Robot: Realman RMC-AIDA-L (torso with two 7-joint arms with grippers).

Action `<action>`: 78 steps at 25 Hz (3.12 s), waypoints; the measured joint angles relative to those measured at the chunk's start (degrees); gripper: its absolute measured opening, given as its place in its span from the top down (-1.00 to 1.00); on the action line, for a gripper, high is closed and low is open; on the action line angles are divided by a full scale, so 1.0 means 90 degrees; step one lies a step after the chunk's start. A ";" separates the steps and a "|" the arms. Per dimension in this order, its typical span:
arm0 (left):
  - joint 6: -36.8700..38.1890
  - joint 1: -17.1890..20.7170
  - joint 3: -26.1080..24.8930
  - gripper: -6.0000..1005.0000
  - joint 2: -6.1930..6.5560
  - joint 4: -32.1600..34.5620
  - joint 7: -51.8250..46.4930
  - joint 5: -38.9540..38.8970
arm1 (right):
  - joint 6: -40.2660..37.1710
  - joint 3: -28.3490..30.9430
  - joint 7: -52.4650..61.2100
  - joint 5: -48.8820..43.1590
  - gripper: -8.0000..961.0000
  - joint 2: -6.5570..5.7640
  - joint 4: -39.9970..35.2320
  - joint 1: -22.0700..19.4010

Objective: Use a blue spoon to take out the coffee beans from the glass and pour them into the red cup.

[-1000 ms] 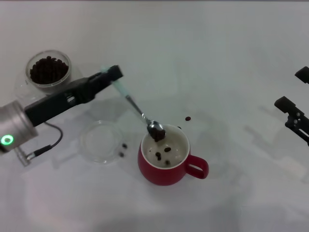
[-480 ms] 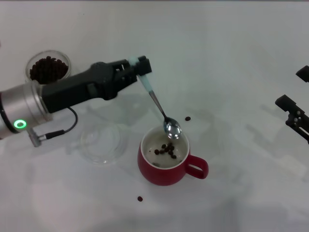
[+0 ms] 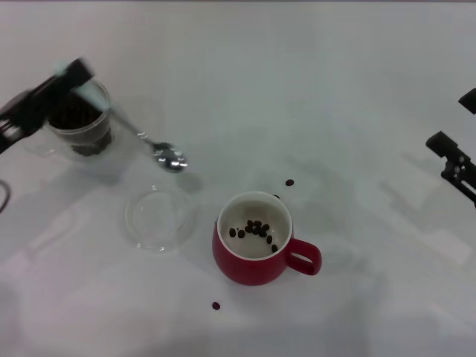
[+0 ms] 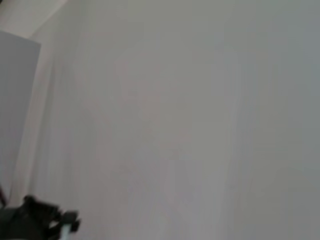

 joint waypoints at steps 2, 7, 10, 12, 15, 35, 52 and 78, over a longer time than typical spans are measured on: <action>-0.0138 0.0238 -0.0009 0.74 -0.0051 -0.0090 0.0022 -0.0072 | 0.0015 0.0000 0.0068 0.0070 -0.39 -0.0001 -0.0001 0.0041; -0.0722 0.0652 -0.0022 0.74 -0.0278 -0.0210 0.0171 -0.0093 | 0.0031 0.0000 0.0320 0.0102 -0.39 -0.0052 -0.0001 0.0215; -0.1103 0.0805 -0.0021 0.74 -0.0307 -0.0104 0.0248 -0.0118 | 0.0057 -0.0001 0.0372 0.0103 -0.39 -0.0061 -0.0001 0.0281; -0.1330 0.0873 -0.0014 0.74 -0.0312 -0.0011 0.0291 -0.0123 | 0.0084 0.0000 0.0378 0.0102 -0.39 -0.0063 -0.0001 0.0297; -0.1636 0.0899 0.0002 0.74 -0.0314 0.0148 0.0336 -0.0122 | 0.0094 -0.0001 0.0383 0.0102 -0.39 -0.0070 -0.0001 0.0307; -0.2703 0.0740 0.0037 0.71 -0.0322 0.0934 0.0387 0.0409 | 0.0106 0.0000 0.0401 0.0102 -0.39 -0.0086 0.0049 0.0254; -0.2650 0.1187 -0.0024 0.00 -0.0292 0.0650 0.0590 0.0128 | 0.0069 -0.0040 0.0394 0.0102 -0.39 -0.0139 0.0062 0.0253; -0.1794 0.2192 -0.0054 0.01 -0.0243 -0.1456 0.3996 -0.3477 | -0.0077 0.0000 0.0463 0.1356 -0.38 0.0058 0.0008 -0.0382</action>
